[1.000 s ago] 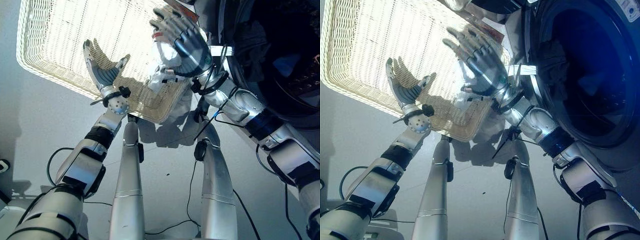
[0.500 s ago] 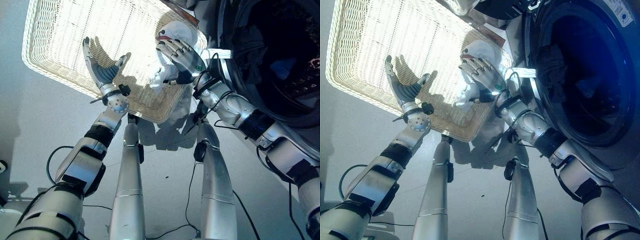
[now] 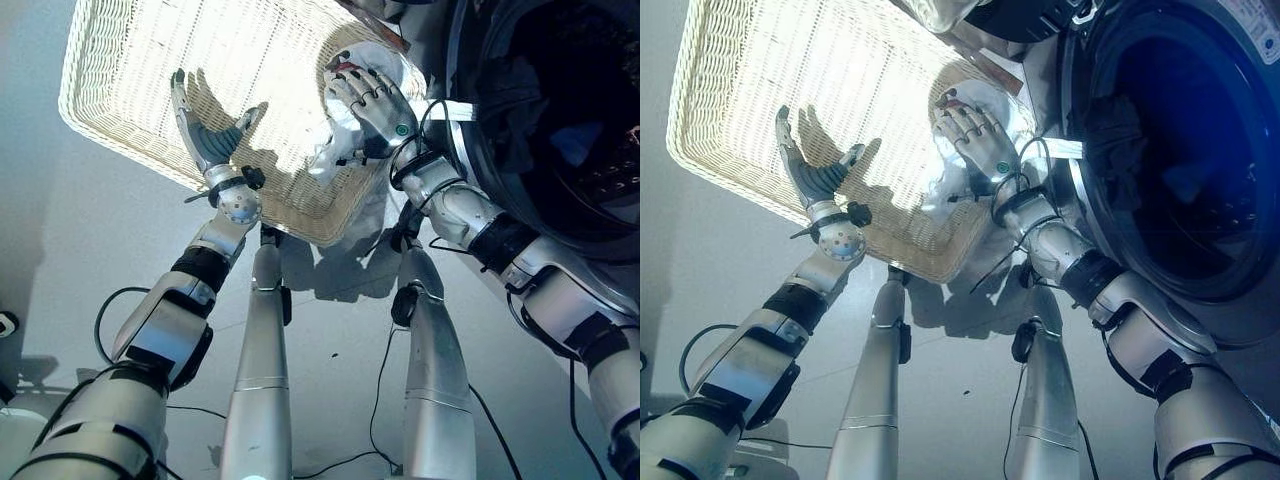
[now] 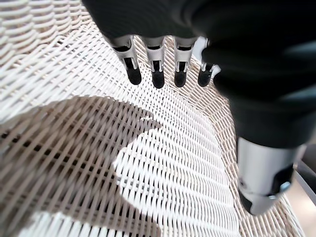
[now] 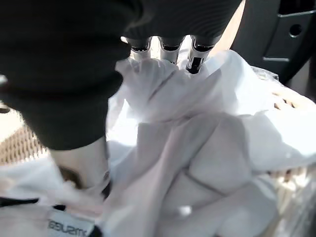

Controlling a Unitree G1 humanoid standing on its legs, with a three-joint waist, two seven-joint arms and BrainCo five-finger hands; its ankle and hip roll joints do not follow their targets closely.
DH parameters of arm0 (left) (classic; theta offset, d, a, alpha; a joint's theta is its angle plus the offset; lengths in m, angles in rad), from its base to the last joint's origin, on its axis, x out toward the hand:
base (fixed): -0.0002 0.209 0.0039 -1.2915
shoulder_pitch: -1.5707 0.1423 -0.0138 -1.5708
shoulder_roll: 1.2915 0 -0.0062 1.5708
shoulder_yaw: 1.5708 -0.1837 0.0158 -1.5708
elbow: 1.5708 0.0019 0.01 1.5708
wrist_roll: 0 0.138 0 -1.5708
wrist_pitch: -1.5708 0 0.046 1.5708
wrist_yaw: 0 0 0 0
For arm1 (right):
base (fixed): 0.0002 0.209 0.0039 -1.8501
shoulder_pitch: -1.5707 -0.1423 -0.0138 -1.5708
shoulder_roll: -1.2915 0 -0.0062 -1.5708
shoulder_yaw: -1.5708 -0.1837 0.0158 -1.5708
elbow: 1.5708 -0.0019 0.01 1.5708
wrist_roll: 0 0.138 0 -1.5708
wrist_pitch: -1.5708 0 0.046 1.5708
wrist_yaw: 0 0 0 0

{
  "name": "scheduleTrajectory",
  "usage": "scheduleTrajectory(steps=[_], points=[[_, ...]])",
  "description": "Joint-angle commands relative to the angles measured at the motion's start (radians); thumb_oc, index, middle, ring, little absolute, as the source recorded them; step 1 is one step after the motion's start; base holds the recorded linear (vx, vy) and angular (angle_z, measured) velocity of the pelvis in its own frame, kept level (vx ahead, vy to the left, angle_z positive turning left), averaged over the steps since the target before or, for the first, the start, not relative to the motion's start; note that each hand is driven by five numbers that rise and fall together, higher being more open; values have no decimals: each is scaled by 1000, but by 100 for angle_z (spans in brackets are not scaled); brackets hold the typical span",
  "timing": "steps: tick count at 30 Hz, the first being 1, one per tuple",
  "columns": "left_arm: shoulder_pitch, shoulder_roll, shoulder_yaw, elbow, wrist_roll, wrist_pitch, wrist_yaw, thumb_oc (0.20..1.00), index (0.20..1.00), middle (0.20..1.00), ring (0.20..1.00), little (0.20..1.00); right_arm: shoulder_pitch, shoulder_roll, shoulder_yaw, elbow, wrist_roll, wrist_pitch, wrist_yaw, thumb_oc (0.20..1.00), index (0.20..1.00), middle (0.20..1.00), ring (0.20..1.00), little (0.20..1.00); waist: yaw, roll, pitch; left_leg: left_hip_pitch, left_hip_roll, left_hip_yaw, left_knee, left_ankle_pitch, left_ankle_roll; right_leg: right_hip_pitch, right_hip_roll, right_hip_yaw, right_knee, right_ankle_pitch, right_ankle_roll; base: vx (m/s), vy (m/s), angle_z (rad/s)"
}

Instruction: Put the clothes into the washing machine.

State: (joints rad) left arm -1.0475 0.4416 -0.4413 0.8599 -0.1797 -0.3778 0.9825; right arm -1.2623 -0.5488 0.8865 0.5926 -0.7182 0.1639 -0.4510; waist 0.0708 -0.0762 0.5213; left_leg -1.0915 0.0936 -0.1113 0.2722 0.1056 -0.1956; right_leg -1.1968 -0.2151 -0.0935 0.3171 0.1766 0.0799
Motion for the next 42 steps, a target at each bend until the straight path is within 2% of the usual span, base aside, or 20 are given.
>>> scheduleTrajectory(steps=[1,8,21,25,27,28,29,30,32,35,36,42], points=[[-39,-18,38,17,-17,-44,17,1000,1000,1000,1000,1000,-12,-38,32,100,3,50,-14,200,200,200,200,200,-33,77,-1,-30,-32,-9,-4,35,70,6,5,-18,21,26,103,0,0,0],[-45,-24,30,15,-26,-48,20,1000,1000,1000,1000,1000,-24,-33,30,138,-2,21,-60,200,200,200,200,200,-33,81,-1,-33,-34,-10,-1,35,71,4,7,-13,21,27,103,0,0,0],[-49,-31,25,19,-35,-62,23,1000,1000,1000,1000,1000,-24,-26,26,180,28,5,-72,200,200,200,200,200,-35,88,-1,-30,-37,-8,-9,38,75,5,11,-6,13,29,101,0,0,0],[-42,-33,23,12,-38,-67,23,1000,1000,1000,1000,1000,-10,-26,13,176,152,-7,-75,200,200,200,200,200,-36,90,-1,-30,-37,-9,-10,38,75,4,11,-3,14,30,100,0,0,0],[-41,-33,22,9,-40,-67,25,1000,1000,1000,1000,1000,4,-23,-9,156,281,-18,-71,200,200,200,200,200,-38,90,-1,-30,-37,-9,-10,37,76,3,12,-2,13,29,98,0,0,0],[-34,-32,27,5,-38,-68,27,1000,1000,1000,1000,1000,34,-15,-67,121,460,-44,-92,200,200,200,200,200,-43,88,-1,-28,-36,-8,-11,38,74,1,14,2,12,30,97,0,0,0],[-31,-31,33,5,-38,-70,24,1000,1000,1000,1000,1000,51,-8,-106,103,573,-68,-113,200,200,200,200,200,-45,88,-1,-27,-36,-7,-11,37,73,1,14,3,13,29,96,0,0,0],[-31,-31,33,5,-38,-70,24,1000,1000,1000,1000,1000,51,-8,-106,103,573,-68,-113,200,200,200,200,200,-45,88,-1,-27,-36,-7,-11,37,73,1,14,3,13,29,96,0,0,0],[-20,-27,54,-2,-32,-71,18,1000,1000,1000,1000,1000,88,11,-213,46,739,-130,-123,200,200,200,200,200,-51,85,-1,-28,-33,-5,-11,35,69,-3,16,8,13,27,96,0,0,0],[-8,-27,65,-14,-24,-67,20,1000,1000,1000,1000,1000,109,20,-278,5,818,-176,-112,200,200,200,200,200,-54,83,-1,-28,-30,-3,-11,34,68,-4,18,10,14,26,96,2,13,0],[-2,-28,72,-27,-18,-59,25,1000,1000,1000,1000,1000,124,28,-326,-35,789,-193,-118,200,200,200,200,200,-58,80,-1,-28,-25,2,-14,35,64,-6,19,12,16,24,98,4,38,-1],[10,-34,86,-40,-14,-55,31,1000,1000,1000,1000,1000,148,19,-364,-126,833,-210,-61,200,200,200,200,200,-67,76,-1,-22,-21,7,-19,37,64,-10,21,17,21,22,98,2,28,-1]])
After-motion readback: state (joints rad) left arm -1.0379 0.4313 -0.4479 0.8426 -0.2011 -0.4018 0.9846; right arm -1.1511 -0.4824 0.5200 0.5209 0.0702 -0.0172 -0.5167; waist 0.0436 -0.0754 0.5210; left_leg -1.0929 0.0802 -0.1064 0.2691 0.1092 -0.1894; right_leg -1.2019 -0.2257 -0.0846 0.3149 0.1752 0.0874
